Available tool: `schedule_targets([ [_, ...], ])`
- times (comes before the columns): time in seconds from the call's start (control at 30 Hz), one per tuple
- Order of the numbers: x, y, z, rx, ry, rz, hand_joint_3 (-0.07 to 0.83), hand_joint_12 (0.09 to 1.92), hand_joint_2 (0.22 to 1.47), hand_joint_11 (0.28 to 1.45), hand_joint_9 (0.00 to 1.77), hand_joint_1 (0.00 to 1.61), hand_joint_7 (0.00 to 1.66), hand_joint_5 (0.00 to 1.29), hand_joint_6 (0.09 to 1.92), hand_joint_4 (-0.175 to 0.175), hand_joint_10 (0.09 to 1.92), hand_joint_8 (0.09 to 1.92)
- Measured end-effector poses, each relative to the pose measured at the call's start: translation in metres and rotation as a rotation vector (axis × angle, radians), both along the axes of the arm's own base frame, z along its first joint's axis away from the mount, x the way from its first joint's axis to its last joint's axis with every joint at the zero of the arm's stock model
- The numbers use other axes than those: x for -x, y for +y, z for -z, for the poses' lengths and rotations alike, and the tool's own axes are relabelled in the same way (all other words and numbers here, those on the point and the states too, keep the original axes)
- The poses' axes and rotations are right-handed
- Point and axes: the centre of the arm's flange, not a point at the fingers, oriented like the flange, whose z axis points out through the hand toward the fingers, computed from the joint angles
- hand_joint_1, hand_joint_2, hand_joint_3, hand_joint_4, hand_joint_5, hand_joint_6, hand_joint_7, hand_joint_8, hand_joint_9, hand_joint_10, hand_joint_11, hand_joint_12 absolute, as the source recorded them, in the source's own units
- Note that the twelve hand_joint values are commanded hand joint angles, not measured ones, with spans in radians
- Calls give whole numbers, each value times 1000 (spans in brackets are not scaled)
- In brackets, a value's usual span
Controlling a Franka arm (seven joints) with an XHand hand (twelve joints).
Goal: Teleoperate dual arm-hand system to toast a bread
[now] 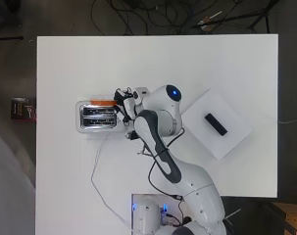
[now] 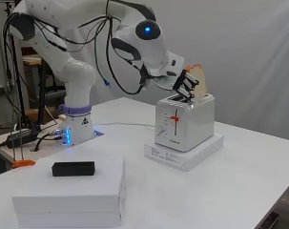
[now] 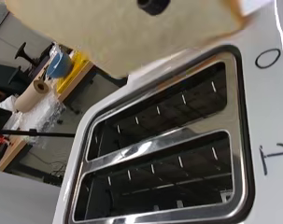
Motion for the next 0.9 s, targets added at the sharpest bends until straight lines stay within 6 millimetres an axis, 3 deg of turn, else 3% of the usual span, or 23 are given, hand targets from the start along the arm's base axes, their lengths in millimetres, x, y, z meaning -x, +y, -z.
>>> schedule_targets([
  [0.07, 2, 4, -9, -1, -19, 13, -1, 87, 1171, 788, 1369, 1219, 1071, 709, 1364, -134, 87, 856],
  [0.27, 3, 3, -11, -10, -57, 19, -1, 87, 1166, 823, 1377, 1220, 1079, 721, 1363, -127, 87, 827],
  [0.5, 17, 14, -13, 54, -72, -41, -1, 87, 1155, 826, 1388, 1232, 1113, 730, 1321, -152, 87, 796],
  [0.67, 26, 9, -4, 41, -59, -61, -1, 87, 1149, 849, 1416, 1238, 1124, 737, 1283, -167, 87, 807],
  [0.9, 28, 31, 0, 15, -24, -89, 1, 87, 1155, 877, 1435, 1239, 1107, 726, 1276, -175, 87, 855],
])
